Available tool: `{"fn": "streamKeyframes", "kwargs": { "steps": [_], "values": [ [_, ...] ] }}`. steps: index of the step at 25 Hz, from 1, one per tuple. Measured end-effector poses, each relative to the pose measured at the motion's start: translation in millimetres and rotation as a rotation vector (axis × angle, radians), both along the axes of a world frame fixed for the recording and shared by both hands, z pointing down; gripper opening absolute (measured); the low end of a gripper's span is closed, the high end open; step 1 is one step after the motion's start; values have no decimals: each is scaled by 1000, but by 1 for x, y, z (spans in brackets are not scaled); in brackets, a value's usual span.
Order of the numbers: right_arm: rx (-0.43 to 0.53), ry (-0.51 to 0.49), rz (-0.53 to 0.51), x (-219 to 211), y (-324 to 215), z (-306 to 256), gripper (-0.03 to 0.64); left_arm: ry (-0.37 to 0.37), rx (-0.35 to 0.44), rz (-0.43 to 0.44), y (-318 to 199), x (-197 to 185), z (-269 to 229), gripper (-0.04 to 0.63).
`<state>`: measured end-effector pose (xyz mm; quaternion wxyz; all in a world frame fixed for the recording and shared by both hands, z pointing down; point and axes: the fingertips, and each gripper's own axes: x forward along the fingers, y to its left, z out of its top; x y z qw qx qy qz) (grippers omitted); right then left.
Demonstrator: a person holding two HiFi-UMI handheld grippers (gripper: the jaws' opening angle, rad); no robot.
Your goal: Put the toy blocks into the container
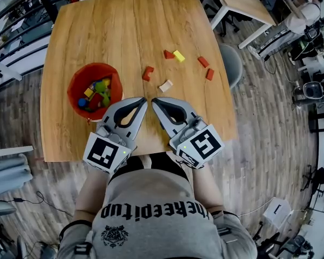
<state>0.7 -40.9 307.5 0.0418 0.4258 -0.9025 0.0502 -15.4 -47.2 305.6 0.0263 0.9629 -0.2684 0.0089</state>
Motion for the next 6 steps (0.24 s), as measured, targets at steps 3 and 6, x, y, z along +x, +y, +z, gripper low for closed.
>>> {"fn": "streamKeyframes", "kwargs": {
  "steps": [3, 6],
  "values": [
    [-2, 1, -2, 1, 0, 0, 9, 3, 0, 3, -2, 3, -1, 12],
    [-4, 3, -1, 2, 0, 1, 9, -1, -2, 8, -2, 6, 0, 12]
  ]
}}
